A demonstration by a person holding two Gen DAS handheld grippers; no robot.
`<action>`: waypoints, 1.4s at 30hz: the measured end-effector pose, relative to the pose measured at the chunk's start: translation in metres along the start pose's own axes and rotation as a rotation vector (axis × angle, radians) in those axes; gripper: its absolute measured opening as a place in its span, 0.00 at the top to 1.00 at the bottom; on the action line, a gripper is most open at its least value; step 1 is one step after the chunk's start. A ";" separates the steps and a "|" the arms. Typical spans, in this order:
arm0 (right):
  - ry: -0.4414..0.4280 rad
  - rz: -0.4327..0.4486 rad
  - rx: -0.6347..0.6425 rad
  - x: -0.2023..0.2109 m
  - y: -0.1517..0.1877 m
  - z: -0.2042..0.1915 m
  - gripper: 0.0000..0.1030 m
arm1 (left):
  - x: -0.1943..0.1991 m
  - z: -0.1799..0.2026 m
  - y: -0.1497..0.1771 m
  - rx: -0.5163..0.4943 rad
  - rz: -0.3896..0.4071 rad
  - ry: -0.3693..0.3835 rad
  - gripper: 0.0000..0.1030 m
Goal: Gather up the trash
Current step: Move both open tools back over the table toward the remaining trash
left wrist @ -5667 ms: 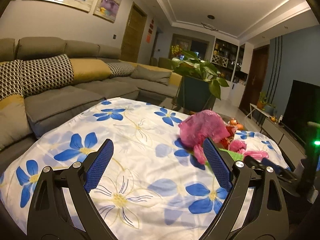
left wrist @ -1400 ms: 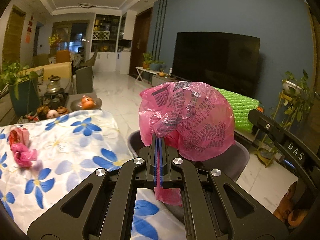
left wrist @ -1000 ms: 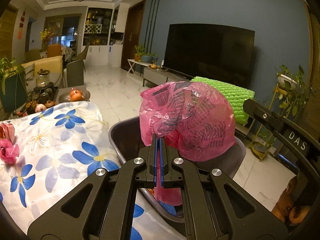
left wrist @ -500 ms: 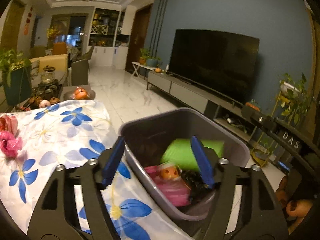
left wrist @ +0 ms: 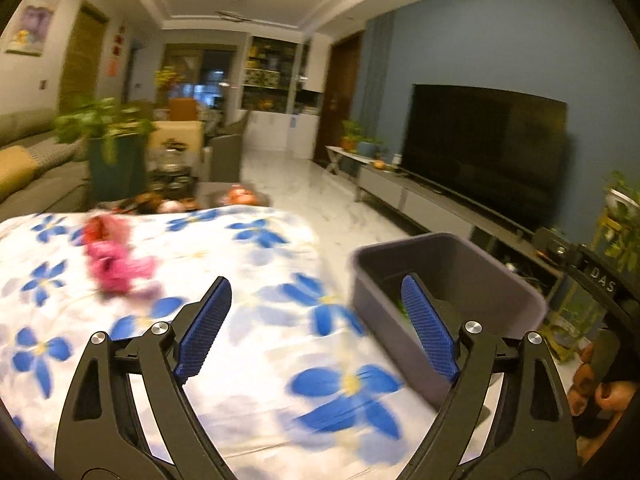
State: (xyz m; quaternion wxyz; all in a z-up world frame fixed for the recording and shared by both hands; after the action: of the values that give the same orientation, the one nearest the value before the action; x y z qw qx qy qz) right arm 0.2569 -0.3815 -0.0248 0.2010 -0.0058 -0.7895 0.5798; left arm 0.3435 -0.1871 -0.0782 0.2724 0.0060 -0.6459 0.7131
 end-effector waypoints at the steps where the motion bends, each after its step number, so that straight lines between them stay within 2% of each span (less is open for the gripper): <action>1: -0.006 -0.003 0.004 0.001 0.002 -0.005 0.23 | 0.005 -0.011 0.001 0.009 0.003 -0.023 0.15; 10: -0.101 -0.028 0.099 0.006 0.026 -0.080 0.21 | 0.055 -0.110 0.007 0.061 0.034 -0.232 0.14; 19: -0.159 -0.045 0.160 0.001 0.042 -0.146 0.21 | 0.088 -0.180 0.010 0.119 0.045 -0.337 0.14; 25: -0.156 -0.056 0.167 -0.016 0.045 -0.182 0.21 | 0.082 -0.202 0.004 0.138 0.051 -0.349 0.14; 32: -0.141 -0.064 0.202 -0.045 0.049 -0.215 0.21 | 0.037 -0.216 0.000 0.132 0.001 -0.342 0.14; 38: -0.127 -0.064 0.189 -0.066 0.045 -0.224 0.21 | -0.006 -0.227 -0.003 0.137 -0.059 -0.311 0.14; 42: -0.124 -0.063 0.192 -0.076 0.045 -0.231 0.21 | -0.034 -0.236 0.001 0.166 -0.132 -0.280 0.27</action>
State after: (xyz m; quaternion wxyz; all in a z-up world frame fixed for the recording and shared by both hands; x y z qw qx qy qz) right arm 0.3918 -0.1744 -0.0327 0.1695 0.0740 -0.7412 0.6453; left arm 0.4537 0.0184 -0.1302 0.2244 0.1701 -0.6147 0.7368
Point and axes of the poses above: each gripper's, at about its wrist camera, not at the fingertips, and x roughly against the way its jaws point, z to its right, y to its underside, the point moved 9 cm from there along -x, roughly the way its jaws point, and after that the axes turned 2 degrees about y, right-handed, at the moved point
